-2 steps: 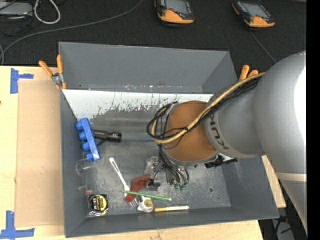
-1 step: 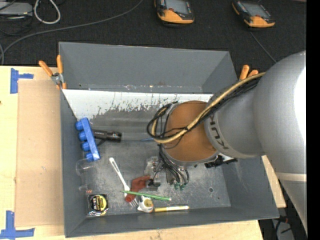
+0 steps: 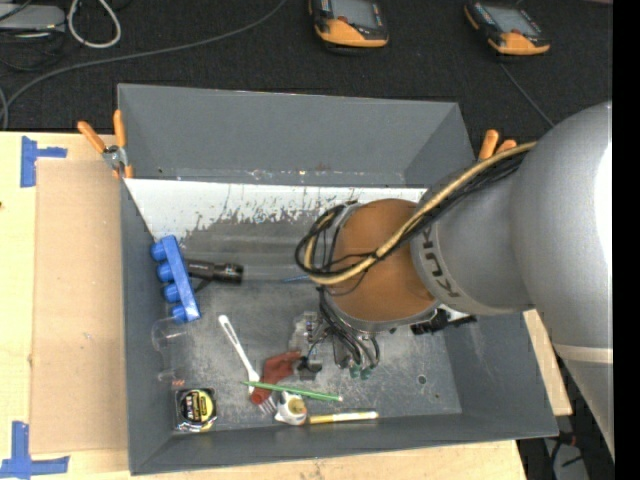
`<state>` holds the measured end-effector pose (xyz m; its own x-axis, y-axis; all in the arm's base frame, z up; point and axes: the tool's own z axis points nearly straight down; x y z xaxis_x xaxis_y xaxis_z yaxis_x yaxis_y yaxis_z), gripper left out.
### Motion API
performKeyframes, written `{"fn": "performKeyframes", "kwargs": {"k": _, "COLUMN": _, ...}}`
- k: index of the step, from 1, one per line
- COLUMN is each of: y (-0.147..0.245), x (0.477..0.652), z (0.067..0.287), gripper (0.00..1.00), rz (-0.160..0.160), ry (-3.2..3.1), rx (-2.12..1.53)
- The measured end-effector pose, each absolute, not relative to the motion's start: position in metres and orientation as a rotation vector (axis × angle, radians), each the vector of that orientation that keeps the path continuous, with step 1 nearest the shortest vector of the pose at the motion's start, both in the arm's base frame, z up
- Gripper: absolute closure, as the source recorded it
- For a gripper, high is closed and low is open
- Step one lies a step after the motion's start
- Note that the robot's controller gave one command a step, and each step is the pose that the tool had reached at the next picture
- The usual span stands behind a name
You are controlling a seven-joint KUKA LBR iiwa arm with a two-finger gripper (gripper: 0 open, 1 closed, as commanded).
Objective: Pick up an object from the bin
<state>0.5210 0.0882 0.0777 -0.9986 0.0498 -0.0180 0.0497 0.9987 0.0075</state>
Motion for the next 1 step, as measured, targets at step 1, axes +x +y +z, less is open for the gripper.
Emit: {"fn": "performKeyframes", "kwargs": {"k": 1, "y": 0.0881, "x": 0.5208, "z": 0.0864, "gripper": 1.0, "rz": 0.012, "ry": 3.123, "rx": 0.08}}
